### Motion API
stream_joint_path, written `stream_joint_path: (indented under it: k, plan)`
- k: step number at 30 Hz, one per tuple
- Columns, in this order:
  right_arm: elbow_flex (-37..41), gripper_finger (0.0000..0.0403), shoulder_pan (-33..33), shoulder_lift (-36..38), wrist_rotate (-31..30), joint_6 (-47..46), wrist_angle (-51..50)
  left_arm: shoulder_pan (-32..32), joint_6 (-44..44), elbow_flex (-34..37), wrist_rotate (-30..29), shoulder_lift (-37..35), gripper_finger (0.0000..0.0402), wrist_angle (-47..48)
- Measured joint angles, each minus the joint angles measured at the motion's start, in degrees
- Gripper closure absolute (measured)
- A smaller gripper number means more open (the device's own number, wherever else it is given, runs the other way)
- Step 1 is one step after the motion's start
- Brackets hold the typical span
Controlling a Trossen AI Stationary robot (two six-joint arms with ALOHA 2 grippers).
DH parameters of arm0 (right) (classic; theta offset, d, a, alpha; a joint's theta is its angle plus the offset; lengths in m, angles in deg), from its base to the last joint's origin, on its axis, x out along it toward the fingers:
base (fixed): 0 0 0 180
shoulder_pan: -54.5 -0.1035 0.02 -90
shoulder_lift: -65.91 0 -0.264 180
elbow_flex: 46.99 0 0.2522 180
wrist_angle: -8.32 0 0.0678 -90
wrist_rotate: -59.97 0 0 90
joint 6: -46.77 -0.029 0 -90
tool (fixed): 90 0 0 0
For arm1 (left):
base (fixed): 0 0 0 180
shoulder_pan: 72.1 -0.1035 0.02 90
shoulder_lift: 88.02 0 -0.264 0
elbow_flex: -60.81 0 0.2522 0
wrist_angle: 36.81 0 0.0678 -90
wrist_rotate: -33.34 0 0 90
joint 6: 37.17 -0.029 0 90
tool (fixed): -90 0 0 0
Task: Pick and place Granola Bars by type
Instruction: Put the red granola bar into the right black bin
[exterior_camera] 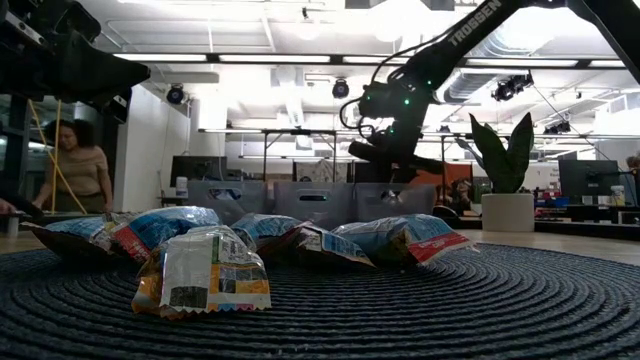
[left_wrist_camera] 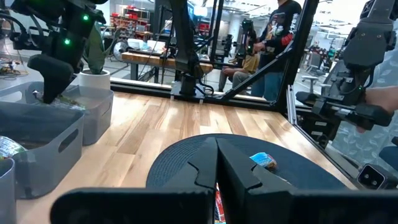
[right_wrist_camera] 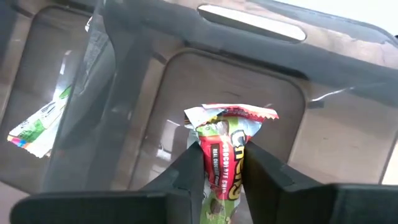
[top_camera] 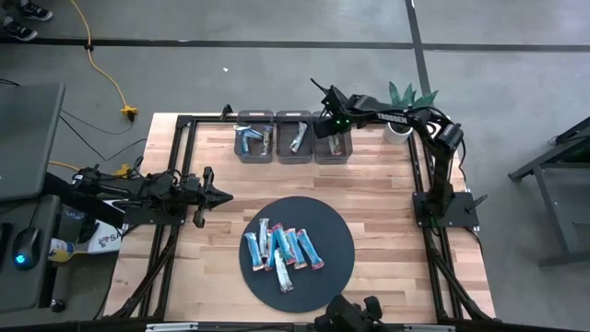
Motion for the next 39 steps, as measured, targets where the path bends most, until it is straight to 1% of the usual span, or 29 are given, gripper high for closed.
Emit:
stream_joint_path:
  k: [8,13,16,25,31,39]
  plan:
    - [0.00,0.0270,0.00,-0.01,0.46,0.00,0.01,0.01,0.00,0.01,0.02,-0.02,0.0400,0.00]
    - [-0.02,0.0254,0.00,0.04,1.87,0.01,1.12,-0.01,0.00,0.00,0.02,-0.02,0.0400,-0.01]
    - [-0.02,0.0252,0.00,0.92,2.24,0.02,2.59,-0.01,0.00,0.00,0.00,-0.02,0.0400,0.00]
    - [-0.04,0.0251,0.09,7.49,2.47,1.45,6.30,0.01,0.00,0.00,0.00,-0.02,0.0400,0.01]
    - [-0.04,0.0251,-0.92,12.88,7.19,2.75,8.90,0.01,0.00,0.02,0.00,-0.02,0.0400,0.01]
    - [-0.04,0.0251,-5.19,18.75,11.74,2.70,9.49,0.01,0.00,0.00,0.02,-0.02,0.0400,0.01]
